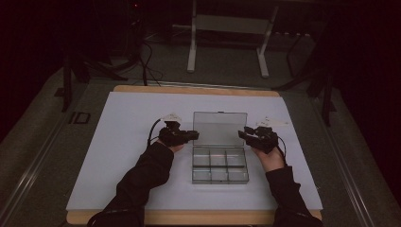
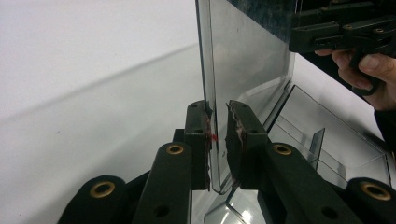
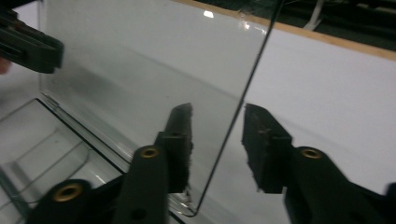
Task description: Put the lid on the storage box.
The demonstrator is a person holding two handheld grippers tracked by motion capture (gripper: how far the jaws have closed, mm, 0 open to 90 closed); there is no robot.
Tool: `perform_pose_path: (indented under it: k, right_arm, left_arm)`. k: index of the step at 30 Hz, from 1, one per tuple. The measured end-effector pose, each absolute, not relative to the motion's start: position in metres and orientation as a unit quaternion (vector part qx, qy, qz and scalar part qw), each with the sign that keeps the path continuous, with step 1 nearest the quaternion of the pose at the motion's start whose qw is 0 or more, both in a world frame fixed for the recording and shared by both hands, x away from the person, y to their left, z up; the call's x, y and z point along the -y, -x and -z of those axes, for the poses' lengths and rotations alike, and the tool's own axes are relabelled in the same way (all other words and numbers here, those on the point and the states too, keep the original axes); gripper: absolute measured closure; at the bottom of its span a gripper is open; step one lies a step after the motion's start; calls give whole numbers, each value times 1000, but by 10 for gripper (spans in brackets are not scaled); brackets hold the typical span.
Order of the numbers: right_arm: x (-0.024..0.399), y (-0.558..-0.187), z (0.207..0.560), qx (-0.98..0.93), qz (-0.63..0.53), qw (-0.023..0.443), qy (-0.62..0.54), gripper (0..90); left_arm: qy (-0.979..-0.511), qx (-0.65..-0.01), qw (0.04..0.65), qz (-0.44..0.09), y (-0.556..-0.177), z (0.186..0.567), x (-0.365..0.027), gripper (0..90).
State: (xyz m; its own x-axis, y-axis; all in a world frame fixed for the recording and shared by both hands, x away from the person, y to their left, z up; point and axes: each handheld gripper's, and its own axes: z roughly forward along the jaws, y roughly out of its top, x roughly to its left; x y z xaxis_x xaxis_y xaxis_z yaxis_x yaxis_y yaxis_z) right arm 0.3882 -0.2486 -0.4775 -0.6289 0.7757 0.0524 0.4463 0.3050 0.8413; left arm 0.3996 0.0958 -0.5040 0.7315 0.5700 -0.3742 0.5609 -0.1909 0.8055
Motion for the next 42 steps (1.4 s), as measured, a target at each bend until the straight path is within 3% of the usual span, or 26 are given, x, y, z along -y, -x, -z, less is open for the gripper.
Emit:
perform_pose_path:
  k: [10, 42]
  right_arm:
    - [251, -384, 474, -784, -449, 175, -391, 731]
    - [266, -349, 471, -794, -466, 179, -346, 799]
  left_arm:
    - [-778, -361, 513, -19, -394, 499, -94, 805]
    - [-789, -349, 501, -69, -357, 487, -97, 790]
